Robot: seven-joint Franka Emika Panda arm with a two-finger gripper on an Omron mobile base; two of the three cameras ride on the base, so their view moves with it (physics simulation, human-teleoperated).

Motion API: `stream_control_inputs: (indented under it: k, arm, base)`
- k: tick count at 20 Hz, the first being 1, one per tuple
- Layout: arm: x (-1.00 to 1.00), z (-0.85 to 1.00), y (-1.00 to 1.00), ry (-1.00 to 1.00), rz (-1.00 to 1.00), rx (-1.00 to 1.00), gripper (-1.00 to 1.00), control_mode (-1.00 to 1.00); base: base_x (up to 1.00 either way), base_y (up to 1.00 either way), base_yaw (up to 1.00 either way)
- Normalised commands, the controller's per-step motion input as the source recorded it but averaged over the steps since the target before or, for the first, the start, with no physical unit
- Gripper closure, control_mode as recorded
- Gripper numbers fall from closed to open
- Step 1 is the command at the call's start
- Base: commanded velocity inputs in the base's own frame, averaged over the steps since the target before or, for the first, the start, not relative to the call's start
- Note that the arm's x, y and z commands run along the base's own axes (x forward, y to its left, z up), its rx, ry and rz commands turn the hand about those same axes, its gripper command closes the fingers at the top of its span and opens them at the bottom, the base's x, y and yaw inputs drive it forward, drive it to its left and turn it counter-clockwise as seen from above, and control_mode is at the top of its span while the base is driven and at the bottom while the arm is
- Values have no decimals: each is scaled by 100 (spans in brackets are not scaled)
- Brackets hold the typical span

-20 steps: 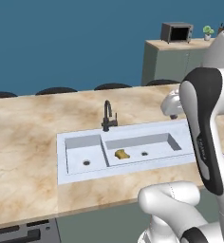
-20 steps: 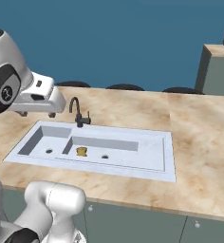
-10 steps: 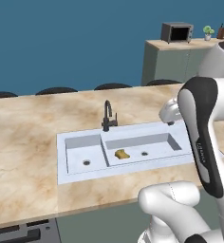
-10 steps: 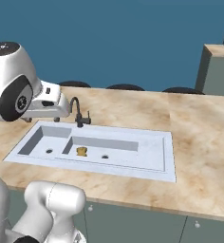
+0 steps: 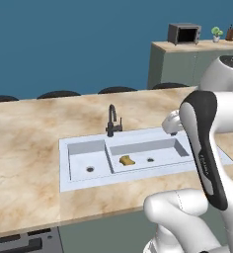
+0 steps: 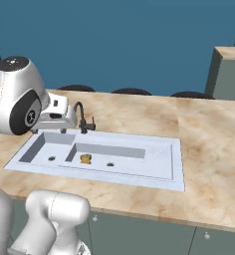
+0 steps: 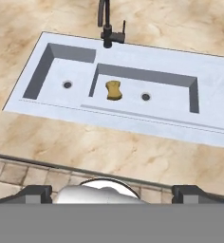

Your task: Pick up the bar soap and sponge from the sink, and place them back in the cabinet, and close the cabinet doors.

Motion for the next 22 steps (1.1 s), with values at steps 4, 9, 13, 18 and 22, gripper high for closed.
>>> stream_control_inputs:
  k: [4, 9, 13, 18, 22]
  arm:
    - [15, -17, 0, 0, 0, 0, -100, -100]
    - [2, -21, 0, 0, 0, 0, -100, -100]
    - [9, -21, 0, 0, 0, 0, -100, -100]
    - [25, -28, 4, 0, 0, 0, -100, -100]
    - [29, -26, 7, 0, 0, 0, -100, -100]
  base:
    - [0, 0, 0]
    - [0, 0, 0]
    - [0, 0, 0]
    - [0, 0, 0]
    - [0, 0, 0]
